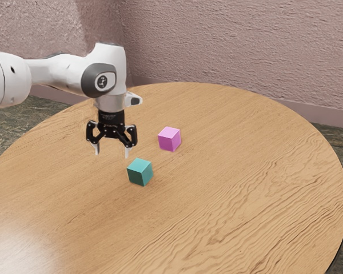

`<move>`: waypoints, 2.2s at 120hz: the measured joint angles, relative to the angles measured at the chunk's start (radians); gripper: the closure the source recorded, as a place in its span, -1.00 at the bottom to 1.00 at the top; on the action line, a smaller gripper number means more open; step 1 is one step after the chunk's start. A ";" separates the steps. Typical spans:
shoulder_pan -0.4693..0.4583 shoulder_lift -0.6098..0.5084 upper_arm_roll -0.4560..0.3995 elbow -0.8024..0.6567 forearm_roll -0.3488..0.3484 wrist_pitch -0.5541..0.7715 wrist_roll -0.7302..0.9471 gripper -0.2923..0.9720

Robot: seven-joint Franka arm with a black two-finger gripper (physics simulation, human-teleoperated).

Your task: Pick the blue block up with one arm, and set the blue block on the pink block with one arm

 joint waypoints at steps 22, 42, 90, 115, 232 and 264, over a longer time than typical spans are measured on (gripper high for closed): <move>-0.006 0.043 0.003 -0.009 0.018 0.163 0.039 -0.54; -0.002 0.105 0.004 -0.007 0.022 0.274 0.107 -0.54; -0.008 0.178 0.012 -0.003 0.017 0.435 0.300 -0.54; -0.012 0.177 0.014 -0.076 -0.012 0.492 0.358 -0.54; -0.103 0.288 0.083 0.251 -0.011 0.526 0.405 0.02; -0.123 0.411 0.085 0.479 0.018 0.526 0.395 0.02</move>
